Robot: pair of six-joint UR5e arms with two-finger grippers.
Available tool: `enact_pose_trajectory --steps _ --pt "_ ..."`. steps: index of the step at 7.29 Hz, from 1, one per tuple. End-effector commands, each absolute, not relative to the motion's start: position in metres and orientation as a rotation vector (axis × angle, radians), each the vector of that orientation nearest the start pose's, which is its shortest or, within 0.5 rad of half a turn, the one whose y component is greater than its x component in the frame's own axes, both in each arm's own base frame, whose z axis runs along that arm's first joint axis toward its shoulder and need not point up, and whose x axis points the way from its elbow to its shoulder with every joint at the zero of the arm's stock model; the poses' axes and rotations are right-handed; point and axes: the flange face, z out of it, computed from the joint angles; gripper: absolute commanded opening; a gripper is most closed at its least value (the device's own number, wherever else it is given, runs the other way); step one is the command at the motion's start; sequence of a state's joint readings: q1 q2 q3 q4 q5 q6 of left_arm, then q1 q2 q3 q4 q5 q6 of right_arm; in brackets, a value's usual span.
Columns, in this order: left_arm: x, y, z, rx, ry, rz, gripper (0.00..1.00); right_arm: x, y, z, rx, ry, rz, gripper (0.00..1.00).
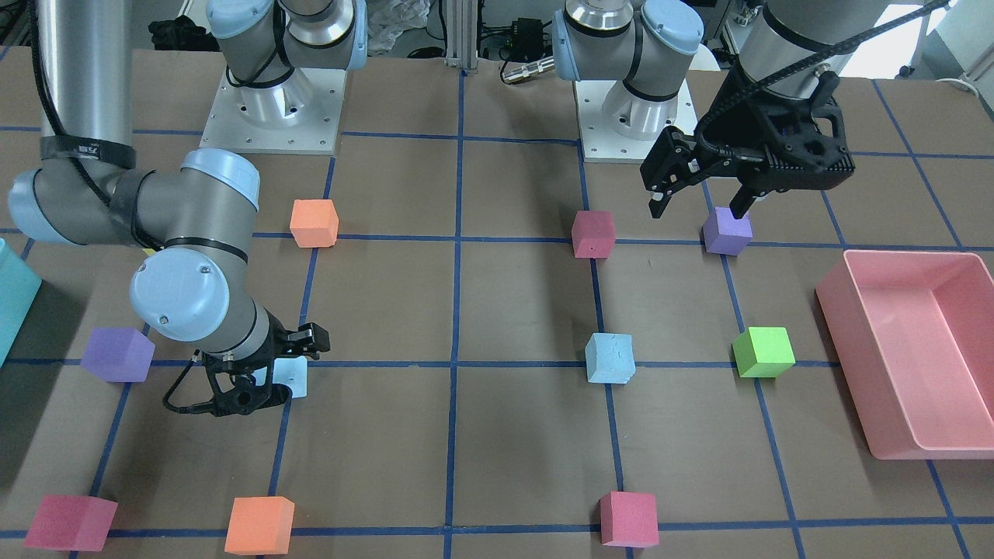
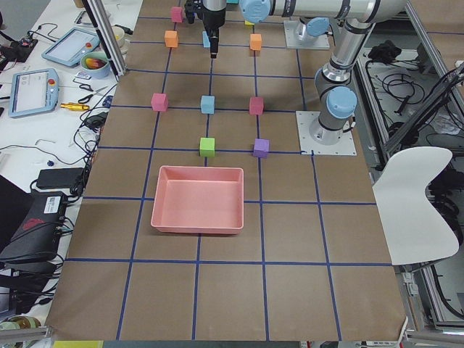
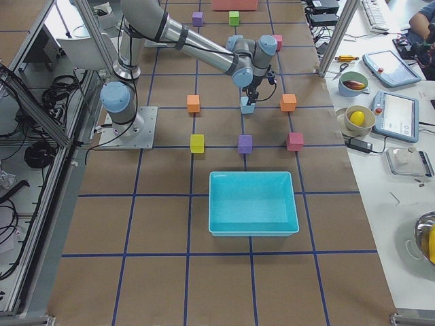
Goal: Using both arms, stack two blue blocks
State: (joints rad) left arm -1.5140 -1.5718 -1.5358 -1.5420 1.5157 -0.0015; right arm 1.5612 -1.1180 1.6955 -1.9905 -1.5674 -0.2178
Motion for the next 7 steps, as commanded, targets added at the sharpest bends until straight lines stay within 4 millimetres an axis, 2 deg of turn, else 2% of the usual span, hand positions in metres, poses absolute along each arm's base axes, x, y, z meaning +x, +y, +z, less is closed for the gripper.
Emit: enact_pose_trajectory --steps 1,2,3,4,5,6,7 --pt "-0.11 -0.505 0.507 -0.09 3.194 -0.1 1.0 0.127 -0.593 0.191 -0.341 3.1 0.193 1.0" --pt "-0.11 -0.505 0.507 -0.09 3.194 -0.101 1.0 0.126 -0.59 0.187 -0.342 3.106 0.16 1.0" --pt "-0.11 -0.505 0.507 -0.09 3.194 -0.101 1.0 0.126 -0.589 0.184 -0.34 3.106 0.167 0.93" --pt "-0.11 -0.505 0.508 -0.09 3.194 -0.101 1.0 0.126 -0.589 0.185 -0.34 3.106 0.167 0.69" --pt "-0.11 -0.505 0.508 -0.09 3.194 -0.101 1.0 0.126 -0.589 0.189 -0.34 3.11 0.158 0.11" --pt "-0.11 -0.505 0.508 -0.09 3.194 -0.101 1.0 0.126 -0.589 0.192 -0.335 3.11 0.151 0.0" --pt "-0.11 -0.505 0.508 -0.09 3.194 -0.101 1.0 0.127 -0.595 0.204 -0.312 3.115 0.112 0.0"
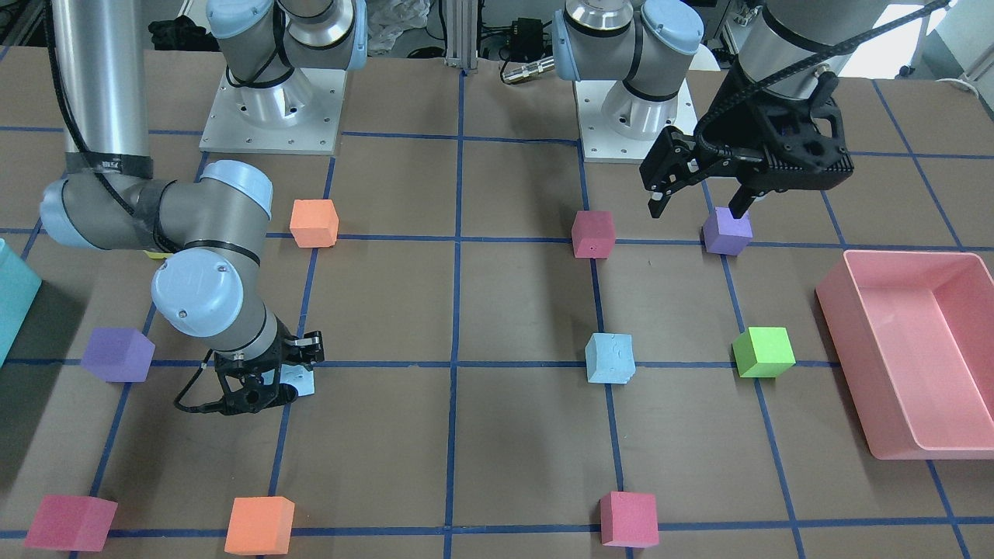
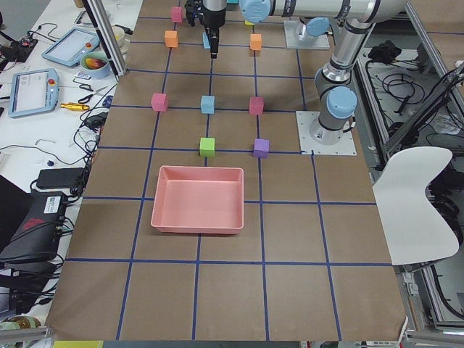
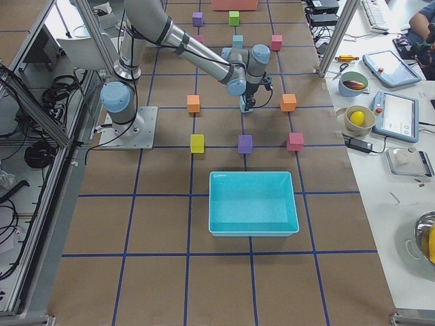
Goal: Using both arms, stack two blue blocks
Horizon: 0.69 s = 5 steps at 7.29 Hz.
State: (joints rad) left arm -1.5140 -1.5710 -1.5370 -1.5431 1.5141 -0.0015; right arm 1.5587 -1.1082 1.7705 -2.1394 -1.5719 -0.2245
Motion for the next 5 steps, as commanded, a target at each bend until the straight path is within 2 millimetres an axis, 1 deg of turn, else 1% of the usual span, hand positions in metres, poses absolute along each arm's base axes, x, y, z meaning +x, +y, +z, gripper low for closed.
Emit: enact_pose_trajectory --steps 1,2,3,4,5 --pt "-0.11 -0.505 0.508 -0.085 3.194 -0.101 1.0 0.13 -0.607 0.229 -0.198 3.126 0.034 0.0" --pt "-0.11 -0.505 0.507 -0.09 3.194 -0.098 1.0 0.14 -0.624 0.257 -0.109 3.125 -0.015 0.0" --pt "-0.11 -0.505 0.507 -0.09 3.194 -0.098 1.0 0.161 -0.638 0.287 -0.132 3.12 -0.024 0.0" --pt "-0.11 -0.505 0.507 -0.09 3.194 -0.1 1.0 0.183 -0.657 0.296 -0.075 3.119 -0.003 0.0" --pt "-0.11 -0.505 0.507 -0.09 3.194 -0.098 1.0 0.216 -0.676 0.3 -0.082 3.117 -0.049 0.0"
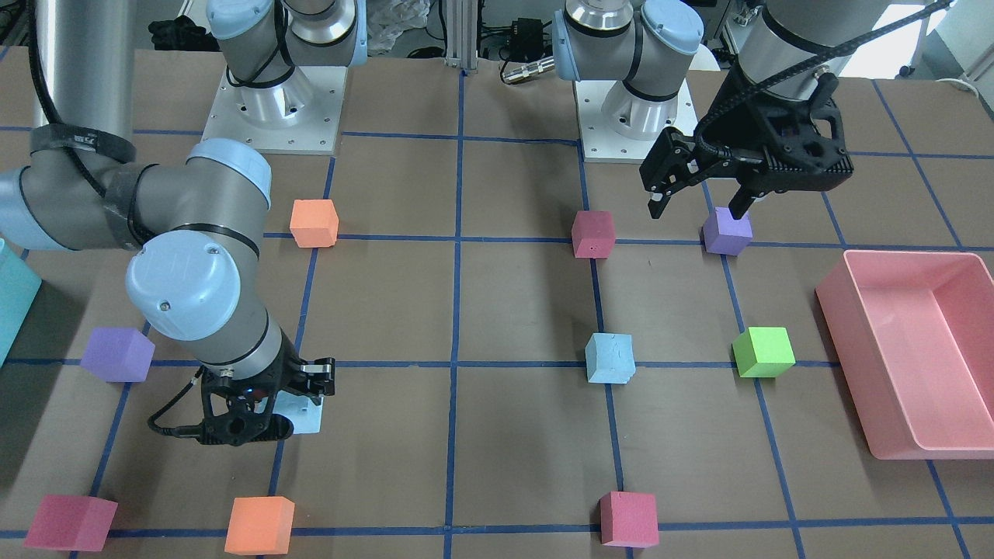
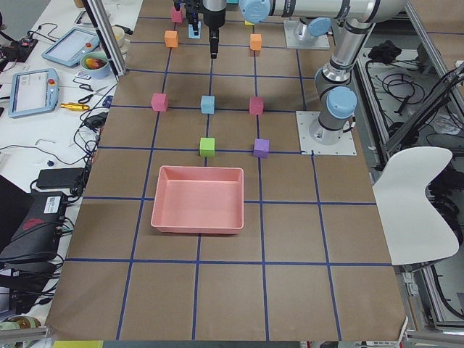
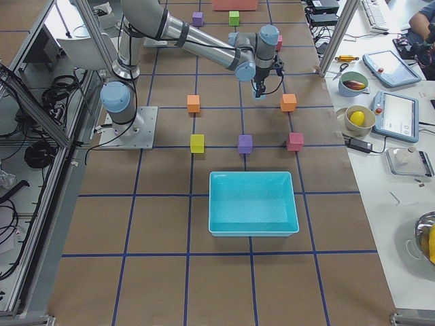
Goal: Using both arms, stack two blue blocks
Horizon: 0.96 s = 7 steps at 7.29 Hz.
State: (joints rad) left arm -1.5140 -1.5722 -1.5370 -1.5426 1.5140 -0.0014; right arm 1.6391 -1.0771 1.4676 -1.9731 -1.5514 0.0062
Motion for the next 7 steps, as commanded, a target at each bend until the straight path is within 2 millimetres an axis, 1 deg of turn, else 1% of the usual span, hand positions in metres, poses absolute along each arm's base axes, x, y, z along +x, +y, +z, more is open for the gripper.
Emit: enact_pose_trajectory --steps 1,2,3,4,6,7 --pt "-0.11 -0.505 0.508 -0.085 3.194 -0.101 1.0 0.244 -0.694 0.291 -0.004 3.111 -0.065 0.0" --pt "-0.11 -0.504 0.508 -0.083 3.191 -0.103 1.0 0.28 -0.706 0.29 -0.005 3.085 -0.094 0.0" --pt "-0.11 -0.504 0.508 -0.083 3.191 -0.103 1.0 0.292 -0.718 0.274 -0.016 3.082 -0.083 0.0" --pt "-0.11 -0.505 0.508 -0.083 3.191 -0.1 1.0 0.3 -0.727 0.261 -0.023 3.082 -0.075 0.0" --pt "-0.11 -0.504 0.508 -0.083 3.192 -0.101 1.0 0.304 -0.731 0.242 -0.019 3.062 -0.041 0.0" --pt "-0.11 -0.503 0.507 -0.078 3.192 -0.098 1.0 0.309 -0.733 0.24 -0.006 3.03 -0.036 0.0"
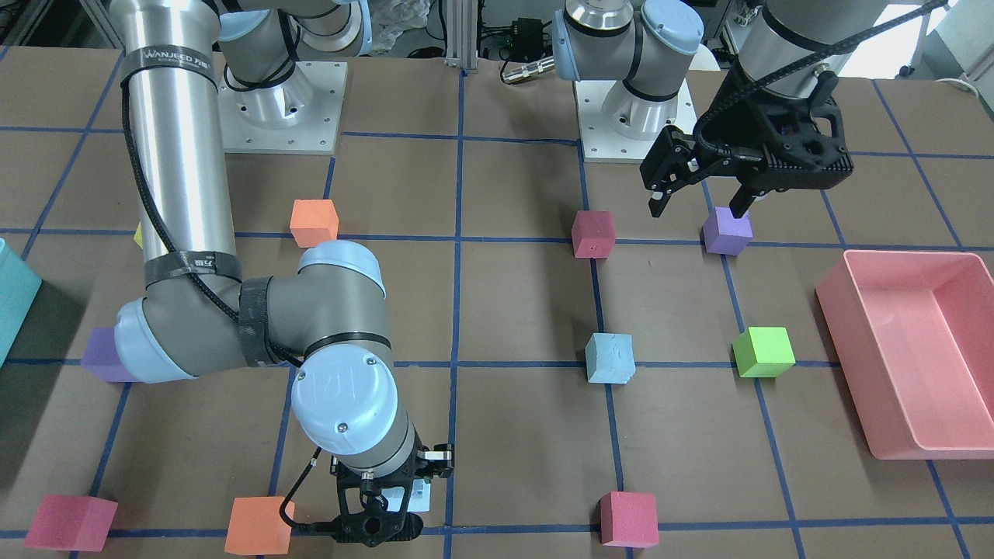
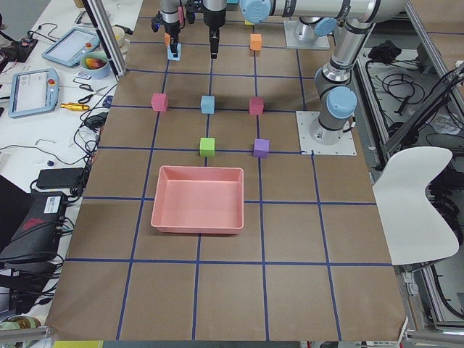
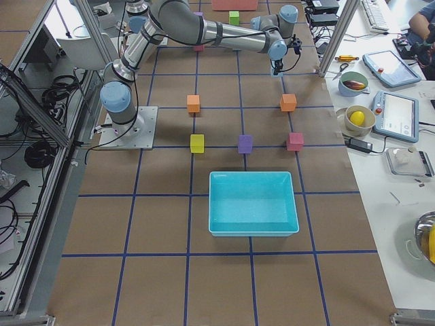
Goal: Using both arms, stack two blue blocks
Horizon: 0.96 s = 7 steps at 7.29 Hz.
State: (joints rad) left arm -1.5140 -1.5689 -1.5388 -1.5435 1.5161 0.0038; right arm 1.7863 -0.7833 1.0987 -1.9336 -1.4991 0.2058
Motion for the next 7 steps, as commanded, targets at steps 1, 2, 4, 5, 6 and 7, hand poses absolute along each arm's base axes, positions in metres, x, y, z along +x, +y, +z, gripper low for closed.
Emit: enact_pose_trajectory --steps 1,2,4,5,6,7 --pt "-0.111 -0.501 0.511 -0.073 3.192 -0.111 1.0 0.315 -0.739 0.232 -0.013 3.028 -0.035 0.0" --pt "-0.11 -0.495 0.513 -0.061 3.188 -0.103 1.0 0.327 -0.745 0.226 -0.034 3.026 -0.043 0.0" --pt "-0.11 -0.492 0.499 -0.065 3.182 -0.066 1.0 0.345 -0.74 0.203 -0.065 3.03 -0.005 0.0" --pt "-0.109 -0.493 0.499 -0.065 3.171 -0.07 1.0 0.348 -0.739 0.2 -0.072 3.031 0.002 0.0" --pt "-0.107 -0.494 0.504 -0.065 3.158 -0.083 1.0 0.348 -0.739 0.2 -0.072 3.031 0.002 0.03" --pt "-0.106 -0.506 0.488 -0.065 3.161 -0.038 1.0 0.347 -0.739 0.198 -0.09 3.032 0.003 0.79"
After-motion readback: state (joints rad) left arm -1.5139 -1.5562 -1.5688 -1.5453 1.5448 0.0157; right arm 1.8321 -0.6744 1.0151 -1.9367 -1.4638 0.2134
